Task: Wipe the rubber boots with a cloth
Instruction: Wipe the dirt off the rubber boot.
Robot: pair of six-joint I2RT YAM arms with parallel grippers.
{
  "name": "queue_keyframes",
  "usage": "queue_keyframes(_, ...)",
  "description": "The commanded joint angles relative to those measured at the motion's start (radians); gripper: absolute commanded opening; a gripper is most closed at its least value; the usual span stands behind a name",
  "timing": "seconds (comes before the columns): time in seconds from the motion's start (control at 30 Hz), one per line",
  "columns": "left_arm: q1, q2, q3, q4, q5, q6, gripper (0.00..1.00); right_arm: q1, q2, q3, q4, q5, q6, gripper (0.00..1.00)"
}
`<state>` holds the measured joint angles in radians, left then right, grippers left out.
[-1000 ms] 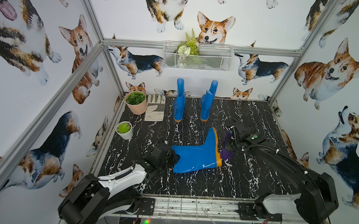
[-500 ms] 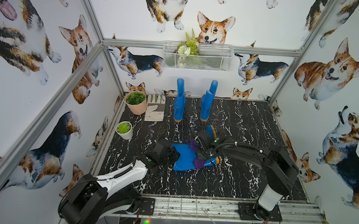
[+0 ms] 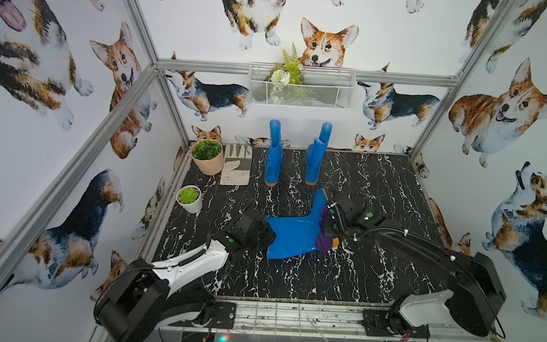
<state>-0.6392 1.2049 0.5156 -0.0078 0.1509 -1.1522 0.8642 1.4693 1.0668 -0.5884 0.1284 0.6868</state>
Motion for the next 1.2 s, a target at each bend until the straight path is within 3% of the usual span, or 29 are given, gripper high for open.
queue_keyframes(0.0,-0.007,0.017,0.044,-0.008,-0.004,-0.003,0.00,0.089,0.157,0.117,0.048,-0.019,0.002,0.00)
queue_keyframes(0.17,-0.010,0.028,0.150,-0.164,-0.003,0.022,0.00,0.046,0.231,0.079,0.061,-0.053,-0.042,0.00)
queue_keyframes(0.27,-0.010,0.043,0.224,-0.237,0.012,0.031,0.00,-0.110,0.162,-0.099,0.147,-0.164,0.007,0.00)
queue_keyframes(0.33,-0.010,0.050,0.269,-0.260,0.031,0.024,0.00,-0.264,0.063,-0.241,0.199,-0.248,0.059,0.00)
queue_keyframes(0.4,-0.009,0.060,0.325,-0.306,0.044,0.024,0.00,-0.358,-0.069,-0.322,0.178,-0.238,0.043,0.00)
queue_keyframes(0.53,-0.009,0.093,0.487,-0.425,0.057,0.040,0.00,-0.379,-0.324,-0.343,0.099,-0.144,-0.031,0.00)
queue_keyframes(0.6,-0.009,0.112,0.550,-0.474,0.064,0.043,0.00,-0.338,-0.439,-0.349,0.112,-0.109,-0.048,0.00)
queue_keyframes(0.73,-0.010,0.139,0.622,-0.502,0.082,0.040,0.00,-0.074,-0.556,-0.329,0.162,0.116,-0.097,0.00)
queue_keyframes(0.83,-0.007,0.138,0.614,-0.476,0.086,-0.005,0.00,0.143,-0.559,-0.329,0.272,0.282,-0.104,0.00)
queue_keyframes(0.93,-0.009,0.124,0.590,-0.422,0.078,-0.081,0.00,0.296,-0.502,-0.364,0.471,0.371,-0.114,0.00)
queue_keyframes(1.03,-0.010,0.117,0.592,-0.400,0.077,-0.137,0.00,0.375,-0.404,-0.367,0.642,0.400,-0.156,0.00)
queue_keyframes(1.17,-0.011,0.126,0.628,-0.423,0.089,-0.146,0.00,0.395,-0.304,-0.347,0.760,0.391,-0.203,0.00)
